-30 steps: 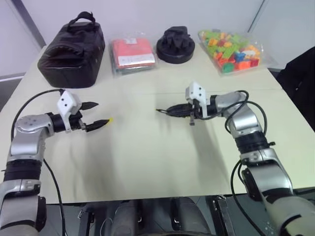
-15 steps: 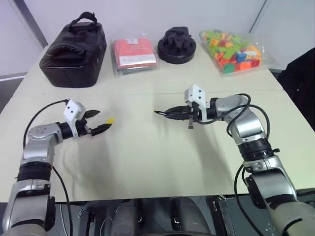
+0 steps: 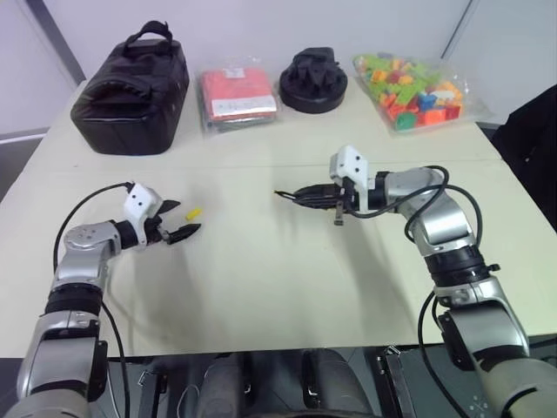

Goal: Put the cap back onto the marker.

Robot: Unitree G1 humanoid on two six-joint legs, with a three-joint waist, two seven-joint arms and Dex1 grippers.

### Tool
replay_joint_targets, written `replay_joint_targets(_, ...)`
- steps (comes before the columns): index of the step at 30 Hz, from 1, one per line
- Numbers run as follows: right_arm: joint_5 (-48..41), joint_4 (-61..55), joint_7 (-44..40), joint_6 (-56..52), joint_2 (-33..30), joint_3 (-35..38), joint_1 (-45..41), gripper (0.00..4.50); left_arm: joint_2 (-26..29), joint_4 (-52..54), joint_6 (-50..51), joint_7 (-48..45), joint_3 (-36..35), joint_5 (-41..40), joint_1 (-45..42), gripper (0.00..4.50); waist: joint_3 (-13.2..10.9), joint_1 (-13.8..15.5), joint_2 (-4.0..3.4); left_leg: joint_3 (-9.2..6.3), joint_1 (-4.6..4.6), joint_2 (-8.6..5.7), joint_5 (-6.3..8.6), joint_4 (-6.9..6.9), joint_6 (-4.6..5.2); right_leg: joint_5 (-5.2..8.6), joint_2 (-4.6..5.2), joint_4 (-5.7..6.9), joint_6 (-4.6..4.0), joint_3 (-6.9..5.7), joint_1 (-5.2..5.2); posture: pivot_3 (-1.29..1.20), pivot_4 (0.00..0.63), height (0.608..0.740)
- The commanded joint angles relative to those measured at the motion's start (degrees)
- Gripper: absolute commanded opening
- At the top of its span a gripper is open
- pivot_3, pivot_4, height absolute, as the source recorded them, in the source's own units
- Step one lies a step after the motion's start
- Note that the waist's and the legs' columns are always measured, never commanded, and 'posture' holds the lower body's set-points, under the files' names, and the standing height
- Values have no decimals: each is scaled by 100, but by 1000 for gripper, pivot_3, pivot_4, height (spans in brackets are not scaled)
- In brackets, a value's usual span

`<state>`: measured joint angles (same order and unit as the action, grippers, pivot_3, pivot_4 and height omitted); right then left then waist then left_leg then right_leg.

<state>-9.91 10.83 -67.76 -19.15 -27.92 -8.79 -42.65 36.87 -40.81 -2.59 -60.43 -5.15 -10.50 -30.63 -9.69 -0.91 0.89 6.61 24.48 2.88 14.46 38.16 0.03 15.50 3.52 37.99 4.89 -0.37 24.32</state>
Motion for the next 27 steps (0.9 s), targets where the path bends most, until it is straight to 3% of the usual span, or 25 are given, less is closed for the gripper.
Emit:
replay_joint_targets(1, -130, -245, 75, 71, -17, 79, -33, 54, 56, 21, -101, 0, 70, 113, -37, 4500, 0, 2, 0, 0, 0, 0, 0, 0, 0, 0, 0, 0, 0, 0, 0, 0, 150, 740)
replay_joint_targets(8, -146, -207, 157, 122, -31, 78, -12, 54, -52, 26, -109, 13, 162, 160, -62, 4500, 0, 18, 0, 0, 0, 0, 0, 0, 0, 0, 1, 0, 0, 0, 0, 0, 150, 740)
replay_joint_targets(9, -148, -209, 166, 125, -36, 83, -6, 14, -54, 6, -156, 14, 178, 189, -55, 4240, 0, 20, 0, 0, 0, 0, 0, 0, 0, 0, 2, 0, 0, 0, 0, 0, 150, 740)
replay_joint_targets(11, -157, -218, 188, 124, -47, 97, 9, 0, -63, -10, -198, 18, 180, 212, -38, 3651, 0, 26, 0, 0, 0, 0, 0, 0, 0, 0, 3, 0, 0, 0, -1, 0, 150, 740)
replay_joint_targets(18, -176, -217, 256, 124, -61, 121, 67, 0, -111, -59, -273, 77, 202, 218, -30, 30, 1, 10, 0, -5, -4, 0, -1, 2, -1, 0, 0, 7, 0, -1, -2, 0, 150, 740)
replay_joint_targets(27, -164, -107, 284, 191, -76, 136, 79, 0, -55, -75, -332, 114, 178, 227, -129, 30, 1, 12, 0, -5, -3, 1, -1, 2, -1, 0, 0, 7, 0, -1, -2, 0, 150, 740)
